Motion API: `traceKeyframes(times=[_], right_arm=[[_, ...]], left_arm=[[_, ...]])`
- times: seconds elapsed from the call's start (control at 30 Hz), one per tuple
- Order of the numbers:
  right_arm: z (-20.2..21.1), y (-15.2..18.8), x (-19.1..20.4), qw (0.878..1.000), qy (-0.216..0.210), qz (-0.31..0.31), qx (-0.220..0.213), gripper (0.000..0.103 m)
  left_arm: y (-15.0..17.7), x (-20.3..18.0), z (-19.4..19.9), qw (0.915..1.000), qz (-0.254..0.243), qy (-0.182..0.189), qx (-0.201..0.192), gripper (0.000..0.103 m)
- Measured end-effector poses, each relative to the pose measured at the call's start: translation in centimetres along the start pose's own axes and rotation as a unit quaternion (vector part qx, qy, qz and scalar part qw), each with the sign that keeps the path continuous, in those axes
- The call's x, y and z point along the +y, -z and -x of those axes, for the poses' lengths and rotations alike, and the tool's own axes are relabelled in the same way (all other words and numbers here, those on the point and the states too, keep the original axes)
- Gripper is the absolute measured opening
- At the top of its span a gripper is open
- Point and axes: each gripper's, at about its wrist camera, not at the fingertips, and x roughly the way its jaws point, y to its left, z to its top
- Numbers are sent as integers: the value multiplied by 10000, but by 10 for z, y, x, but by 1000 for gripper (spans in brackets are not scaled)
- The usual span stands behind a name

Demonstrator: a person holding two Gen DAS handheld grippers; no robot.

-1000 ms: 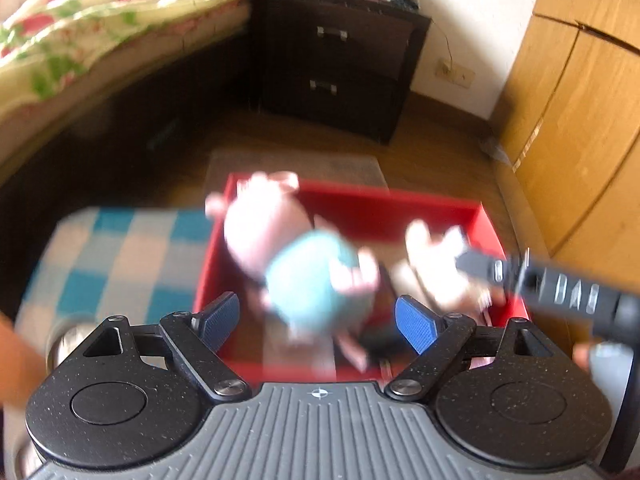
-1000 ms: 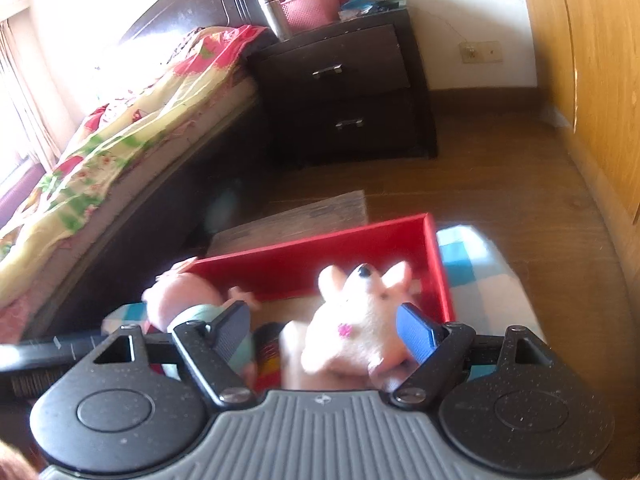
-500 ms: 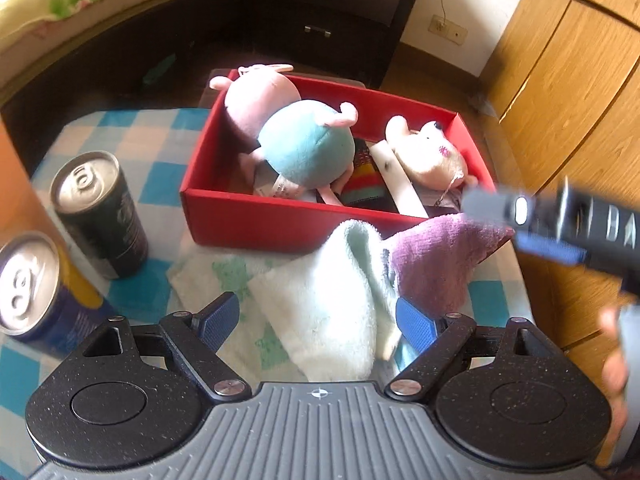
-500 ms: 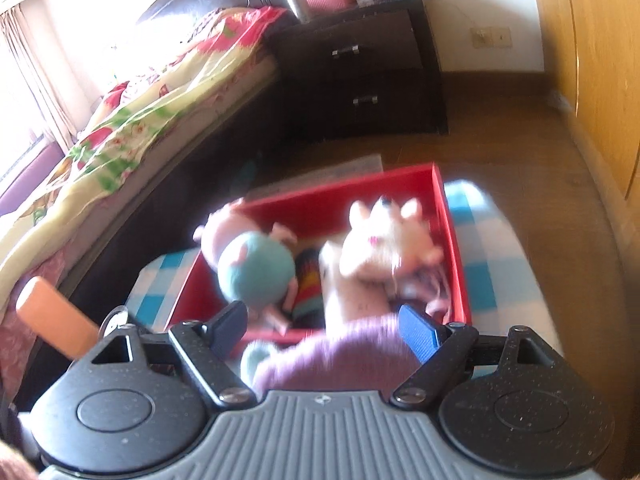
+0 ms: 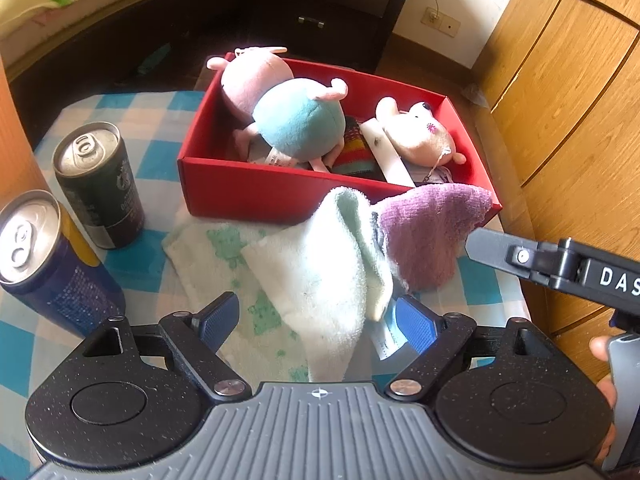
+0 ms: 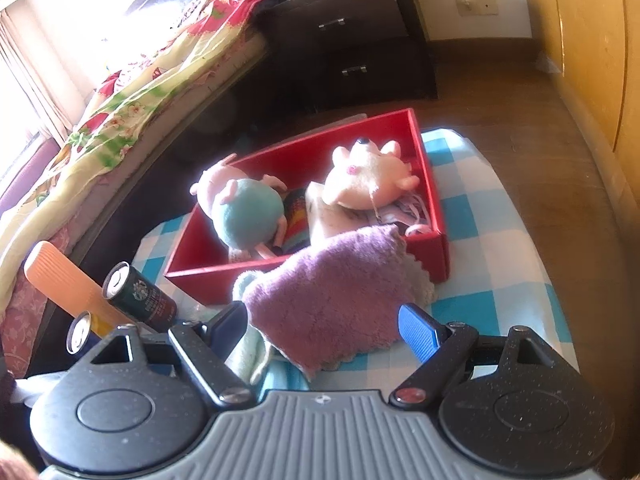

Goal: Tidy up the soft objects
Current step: 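Reach the left tool toward the light green towel while the right tool reaches the purple cloth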

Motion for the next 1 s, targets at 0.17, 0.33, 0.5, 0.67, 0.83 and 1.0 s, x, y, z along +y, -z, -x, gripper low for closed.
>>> traceKeyframes(times=[0.17, 0.33, 0.5, 0.67, 0.83, 1.0], right_arm=[[0, 3, -5, 10000, 81, 35, 38, 62], [1, 5, -4, 9998, 125, 131, 45, 62], [-1, 4, -2, 9998, 109, 168, 58, 62], [-3, 5, -1, 9997, 116, 179, 87, 62], [-5, 5, -1, 9997, 119, 192, 117, 62], [-7, 4, -1, 9996, 115, 201, 130, 62]], left_arm=[[4, -4, 0, 10000, -49, -28, 28, 83], [8, -11, 0, 9997, -217, -109, -13, 83], [10, -16, 1, 9991, -368, -193, -69, 83], [12, -18, 1, 9981, -499, -331, -113, 83], [13, -18, 2, 9973, -591, -407, -165, 83], [15, -21, 2, 9962, -708, -473, -198, 83]])
